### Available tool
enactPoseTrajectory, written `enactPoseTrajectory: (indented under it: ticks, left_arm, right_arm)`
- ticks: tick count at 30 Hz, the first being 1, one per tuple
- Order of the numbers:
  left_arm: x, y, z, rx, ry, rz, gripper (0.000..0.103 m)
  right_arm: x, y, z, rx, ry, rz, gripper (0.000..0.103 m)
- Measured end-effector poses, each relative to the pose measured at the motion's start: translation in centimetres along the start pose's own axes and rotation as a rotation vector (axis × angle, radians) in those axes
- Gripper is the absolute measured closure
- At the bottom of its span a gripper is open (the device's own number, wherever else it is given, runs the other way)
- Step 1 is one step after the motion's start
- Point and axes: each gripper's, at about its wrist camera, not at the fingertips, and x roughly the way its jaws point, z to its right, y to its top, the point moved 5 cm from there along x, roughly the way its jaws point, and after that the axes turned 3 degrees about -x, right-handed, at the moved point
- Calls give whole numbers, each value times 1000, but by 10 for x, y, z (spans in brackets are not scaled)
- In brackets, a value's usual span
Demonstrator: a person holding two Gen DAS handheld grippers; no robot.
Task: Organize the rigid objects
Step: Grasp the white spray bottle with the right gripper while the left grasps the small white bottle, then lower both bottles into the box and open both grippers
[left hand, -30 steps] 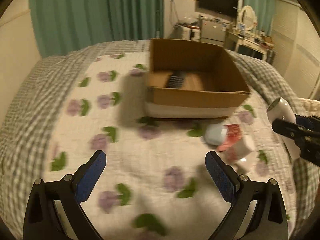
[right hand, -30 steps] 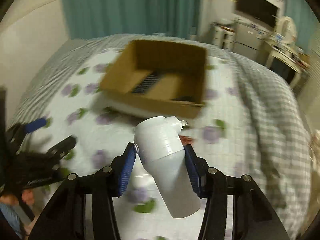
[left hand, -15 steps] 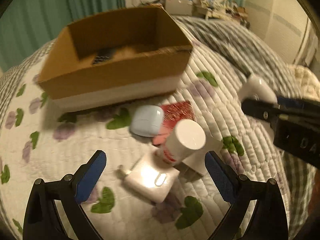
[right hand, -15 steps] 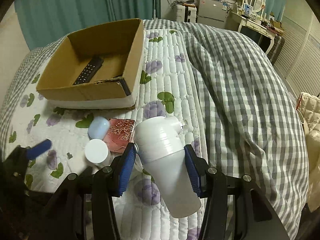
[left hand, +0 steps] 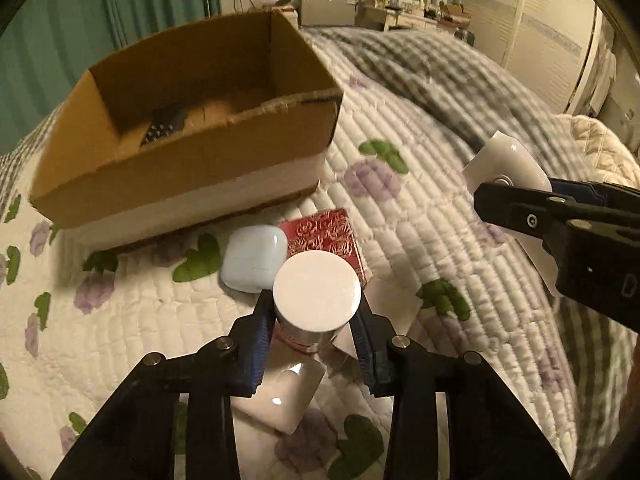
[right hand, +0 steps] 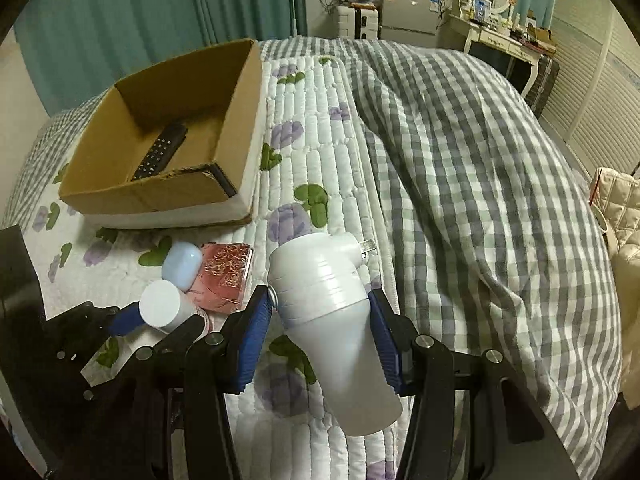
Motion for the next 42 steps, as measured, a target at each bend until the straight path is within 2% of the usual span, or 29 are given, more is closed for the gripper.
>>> enactPoseTrajectory:
  ticks: [5, 10, 15, 19, 22, 27, 30, 33, 36, 40, 41, 42]
  left_arm:
    - [-48, 24, -11, 3, 12, 102, 66]
    - [-99, 69, -35, -36, 16, 204, 66]
    - [-118, 109, -66, -66, 51, 243, 65]
    - [-108, 131, -87, -59, 72, 210, 65]
    - [-85, 140, -96, -51, 67, 162, 65]
    - [-29, 140, -107, -49, 68, 65, 65]
    - [0, 136, -111, -67, 43, 15, 65]
    - [25, 133, -113, -58, 51, -18, 65]
    - [37, 133, -119, -73, 46, -28, 65]
    - [32, 135, -123, -59, 37, 15, 63]
    - [29, 138, -121, -52, 46, 30, 61]
    - [23, 141, -121, -41, 58, 58, 52]
  right_arm:
    - [-32, 19, -7, -27, 3, 79, 54]
    - [-62, 50, -20, -64, 18, 149, 54]
    - [-83, 85, -40, -113, 48, 207, 54]
    - [-86, 114, -57, -148, 69, 238, 54]
    - [-77, 132, -65, -165, 77, 246, 54]
    - [-45, 154, -72, -168, 92, 233, 54]
    - [-20, 162, -77, -172, 96, 213, 54]
    - [4, 169, -79, -168, 107, 199, 54]
    - [22, 173, -82, -163, 114, 192, 54]
    - [41, 177, -84, -158, 120, 177, 54]
    - [44, 178, -84, -157, 116, 178, 54]
    - [47, 180, -84, -156, 114, 177, 54]
